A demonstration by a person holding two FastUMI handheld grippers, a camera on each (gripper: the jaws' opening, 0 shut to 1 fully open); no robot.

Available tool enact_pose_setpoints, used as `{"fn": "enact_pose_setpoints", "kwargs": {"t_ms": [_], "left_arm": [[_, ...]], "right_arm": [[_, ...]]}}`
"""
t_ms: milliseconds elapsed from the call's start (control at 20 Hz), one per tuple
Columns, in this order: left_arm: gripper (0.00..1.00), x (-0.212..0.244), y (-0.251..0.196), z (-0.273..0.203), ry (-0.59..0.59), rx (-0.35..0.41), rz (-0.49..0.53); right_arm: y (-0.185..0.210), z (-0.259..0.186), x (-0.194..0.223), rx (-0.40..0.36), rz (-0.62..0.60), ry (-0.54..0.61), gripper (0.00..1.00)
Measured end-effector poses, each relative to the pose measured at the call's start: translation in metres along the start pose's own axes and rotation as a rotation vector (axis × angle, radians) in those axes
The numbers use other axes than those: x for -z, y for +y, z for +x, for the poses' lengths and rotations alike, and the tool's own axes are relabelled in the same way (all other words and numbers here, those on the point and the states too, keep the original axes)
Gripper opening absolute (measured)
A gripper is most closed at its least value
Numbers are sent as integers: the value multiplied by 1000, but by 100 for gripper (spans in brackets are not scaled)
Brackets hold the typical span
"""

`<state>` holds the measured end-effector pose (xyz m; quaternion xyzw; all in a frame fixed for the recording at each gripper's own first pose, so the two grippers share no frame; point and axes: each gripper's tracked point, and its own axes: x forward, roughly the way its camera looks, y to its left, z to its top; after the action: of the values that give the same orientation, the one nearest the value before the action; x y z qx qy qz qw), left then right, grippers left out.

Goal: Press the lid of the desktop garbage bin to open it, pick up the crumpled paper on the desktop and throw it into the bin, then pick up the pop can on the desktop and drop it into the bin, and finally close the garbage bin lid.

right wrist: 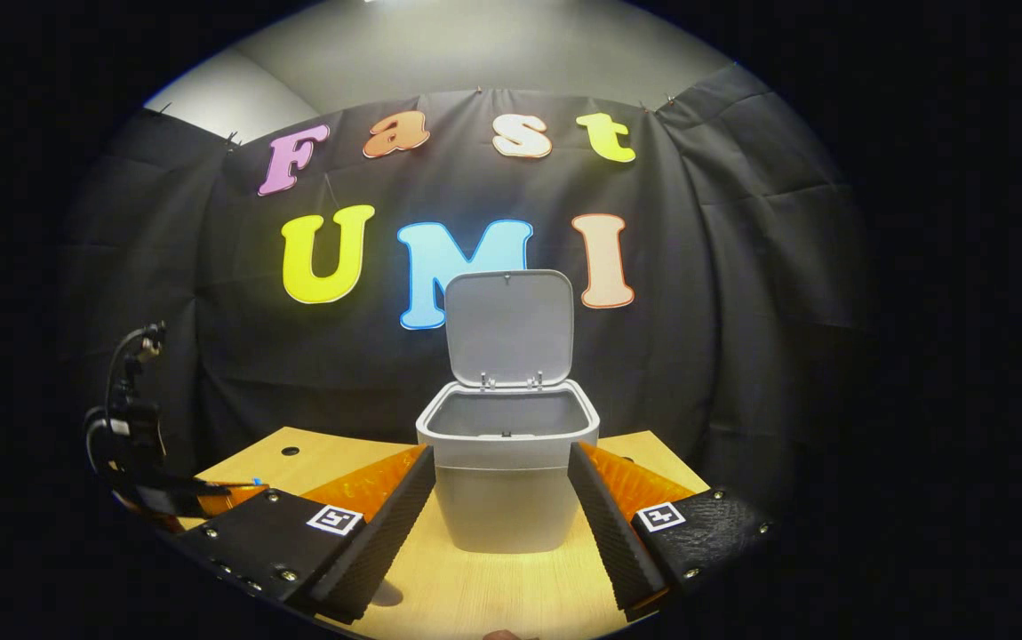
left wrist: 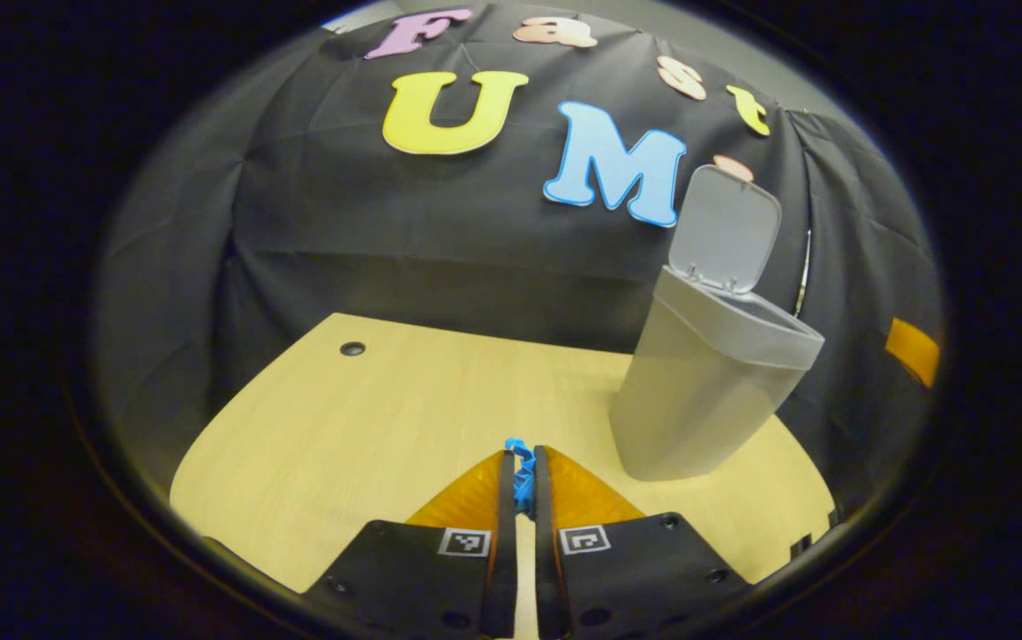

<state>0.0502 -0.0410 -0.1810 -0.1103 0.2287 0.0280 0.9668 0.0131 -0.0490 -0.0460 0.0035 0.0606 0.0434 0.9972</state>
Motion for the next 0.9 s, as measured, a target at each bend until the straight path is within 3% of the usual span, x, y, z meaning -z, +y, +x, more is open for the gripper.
{"fn": "enact_pose_setpoints", "kwargs": {"t_ms": [450,750,800,900], "left_arm": [[14,-69,-106,25,-86,148,14],[14,-119,-179,44,-173,216,27],[19,-126,-188,48,-185,212,35],[14,-133,-206,57,-202,217,61]], "right_arm": [[-39,-4,8,40,-23,3,96],[-75,-3,15,67,-8,16,96],[-80,-3,16,71,-5,19,96],[-90,-1,18,77,1,25,96]]}}
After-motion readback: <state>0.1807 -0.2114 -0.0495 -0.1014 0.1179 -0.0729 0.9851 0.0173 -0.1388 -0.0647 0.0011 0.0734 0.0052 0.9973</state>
